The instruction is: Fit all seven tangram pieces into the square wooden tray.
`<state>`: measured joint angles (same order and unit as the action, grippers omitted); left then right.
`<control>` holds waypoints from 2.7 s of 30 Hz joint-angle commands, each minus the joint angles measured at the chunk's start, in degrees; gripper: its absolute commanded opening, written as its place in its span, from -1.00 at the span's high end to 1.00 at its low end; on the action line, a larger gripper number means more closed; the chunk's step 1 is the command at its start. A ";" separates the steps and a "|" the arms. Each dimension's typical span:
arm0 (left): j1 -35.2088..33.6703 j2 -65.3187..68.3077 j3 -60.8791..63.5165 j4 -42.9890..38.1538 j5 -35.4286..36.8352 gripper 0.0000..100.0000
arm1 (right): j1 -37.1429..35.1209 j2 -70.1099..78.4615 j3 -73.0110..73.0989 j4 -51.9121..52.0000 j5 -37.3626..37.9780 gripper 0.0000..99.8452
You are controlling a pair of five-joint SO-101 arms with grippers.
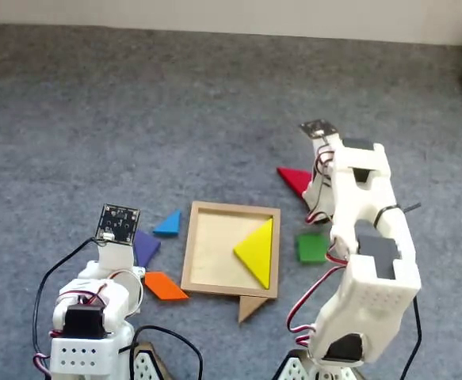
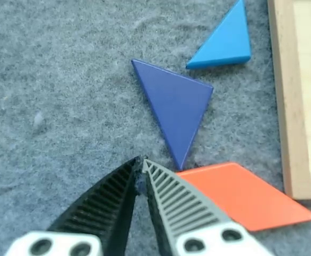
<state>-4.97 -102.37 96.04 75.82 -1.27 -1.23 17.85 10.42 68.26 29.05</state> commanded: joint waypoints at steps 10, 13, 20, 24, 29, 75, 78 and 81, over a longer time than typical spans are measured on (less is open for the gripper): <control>0.92 -1.36 1.19 0.18 0.26 0.99 | 5.76 -12.26 -1.01 -0.31 4.48 0.93; 0.92 -1.36 1.19 0.18 0.26 0.99 | 5.32 -13.93 -0.48 -0.22 4.48 0.79; 0.92 -1.36 1.19 0.18 0.26 0.99 | 1.27 -12.88 -0.57 -0.75 4.40 0.27; 0.92 -1.36 1.19 0.18 0.26 0.99 | -2.86 -8.04 -1.01 -0.75 4.40 0.16; 0.92 -1.36 1.19 0.18 0.26 0.99 | -5.58 0.75 -6.29 -1.98 4.40 0.16; 0.92 -1.36 1.19 0.18 0.26 0.99 | -12.70 14.37 -35.30 9.36 10.55 0.16; 0.92 -1.36 1.19 0.18 0.26 0.99 | -12.44 14.90 -34.86 7.69 10.55 0.16; 0.92 -1.36 1.19 0.18 0.26 0.99 | -11.21 17.19 -34.68 6.11 10.55 0.16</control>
<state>-4.97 -102.37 96.04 75.82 -1.27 -13.27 36.57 -21.85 76.26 39.16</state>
